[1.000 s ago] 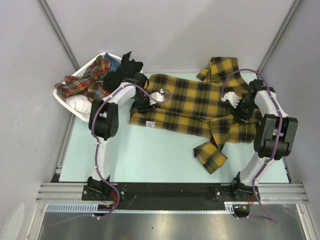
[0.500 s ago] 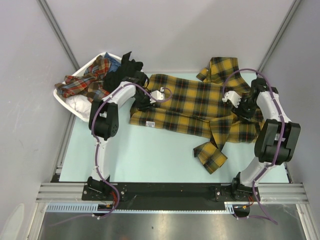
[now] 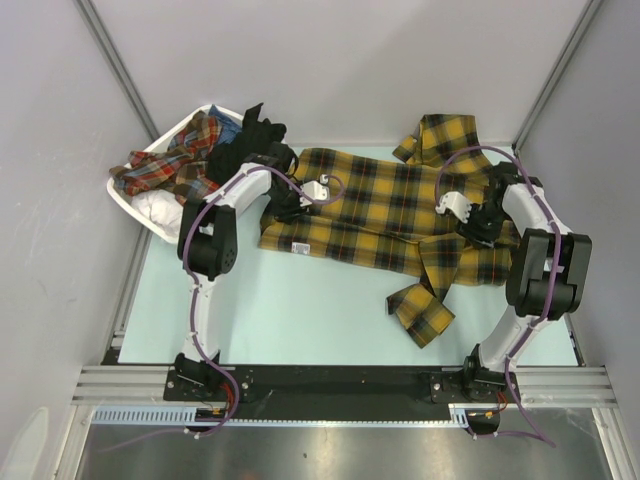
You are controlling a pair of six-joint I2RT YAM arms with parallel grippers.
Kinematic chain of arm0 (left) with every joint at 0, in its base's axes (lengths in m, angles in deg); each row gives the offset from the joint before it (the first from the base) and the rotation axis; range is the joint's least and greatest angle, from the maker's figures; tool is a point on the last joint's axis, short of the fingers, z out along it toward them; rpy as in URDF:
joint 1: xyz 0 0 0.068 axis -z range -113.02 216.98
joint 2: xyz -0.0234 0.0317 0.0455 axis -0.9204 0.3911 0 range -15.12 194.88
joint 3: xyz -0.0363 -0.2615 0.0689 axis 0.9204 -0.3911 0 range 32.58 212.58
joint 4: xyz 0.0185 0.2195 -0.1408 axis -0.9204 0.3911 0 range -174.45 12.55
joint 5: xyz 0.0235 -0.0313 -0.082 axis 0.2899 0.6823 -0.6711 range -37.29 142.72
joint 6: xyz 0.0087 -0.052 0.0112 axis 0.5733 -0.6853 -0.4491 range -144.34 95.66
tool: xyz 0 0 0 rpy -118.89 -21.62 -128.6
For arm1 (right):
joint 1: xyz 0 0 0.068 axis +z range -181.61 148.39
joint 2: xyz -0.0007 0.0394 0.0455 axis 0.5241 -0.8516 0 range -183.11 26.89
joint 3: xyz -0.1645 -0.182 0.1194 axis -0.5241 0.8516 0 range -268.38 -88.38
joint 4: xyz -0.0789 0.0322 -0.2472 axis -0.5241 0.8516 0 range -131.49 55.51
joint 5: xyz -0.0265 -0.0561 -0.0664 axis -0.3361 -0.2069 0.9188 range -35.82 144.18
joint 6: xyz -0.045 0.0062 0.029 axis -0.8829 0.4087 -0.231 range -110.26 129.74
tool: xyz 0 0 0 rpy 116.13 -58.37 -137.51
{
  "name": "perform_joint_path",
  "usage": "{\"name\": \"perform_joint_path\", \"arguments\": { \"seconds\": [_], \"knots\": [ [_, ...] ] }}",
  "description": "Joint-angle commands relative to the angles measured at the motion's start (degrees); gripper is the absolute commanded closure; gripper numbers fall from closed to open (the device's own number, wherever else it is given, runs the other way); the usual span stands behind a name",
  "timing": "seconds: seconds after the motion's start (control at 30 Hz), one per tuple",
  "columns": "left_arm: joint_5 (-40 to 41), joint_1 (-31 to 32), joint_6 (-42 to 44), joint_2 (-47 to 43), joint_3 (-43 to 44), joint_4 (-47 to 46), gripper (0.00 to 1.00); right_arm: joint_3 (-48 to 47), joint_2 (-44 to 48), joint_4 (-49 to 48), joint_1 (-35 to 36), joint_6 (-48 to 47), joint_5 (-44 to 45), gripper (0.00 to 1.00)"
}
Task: Fold and stack the long sleeve shirts
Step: Fold the shirt
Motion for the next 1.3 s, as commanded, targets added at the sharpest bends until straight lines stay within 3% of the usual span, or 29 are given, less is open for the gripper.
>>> {"name": "perform_joint_path", "arguments": {
  "seconds": [0.0,0.07,0.2,0.37,0.57,0.8,1.13,1.27],
  "knots": [
    [-1.75,0.17,0.87,0.00,2.30,-0.17,0.52,0.58,0.13,-2.11,0.38,-3.37,2.38,0.59],
    [-1.93,0.17,0.69,-0.09,2.30,-0.17,0.56,1.20,0.48,-3.25,0.30,-3.81,3.18,0.66],
    [-2.72,0.09,0.78,-1.49,1.60,0.09,0.76,0.32,1.09,-3.70,0.21,-2.68,3.36,1.00],
    [-3.60,-0.35,1.39,-5.89,-1.56,0.35,0.83,-1.00,4.42,-2.38,-1.11,0.05,1.07,1.00],
    [-3.69,-0.70,0.60,-11.33,-4.55,0.44,1.00,-1.79,10.22,0.43,-4.44,3.48,-3.85,1.00],
    [-3.87,-0.62,1.22,-20.37,-12.63,1.76,1.00,2.25,19.70,4.91,-9.10,3.75,-9.91,1.00],
    [-2.02,-0.70,6.57,-38.83,-36.71,2.99,1.00,13.76,38.69,17.65,-18.68,-6.07,-16.51,1.00],
    [-2.28,-0.62,4.39,-39.21,-39.27,0.02,1.00,17.80,41.52,19.59,-22.38,-9.26,-17.39,1.00]
  ]
}}
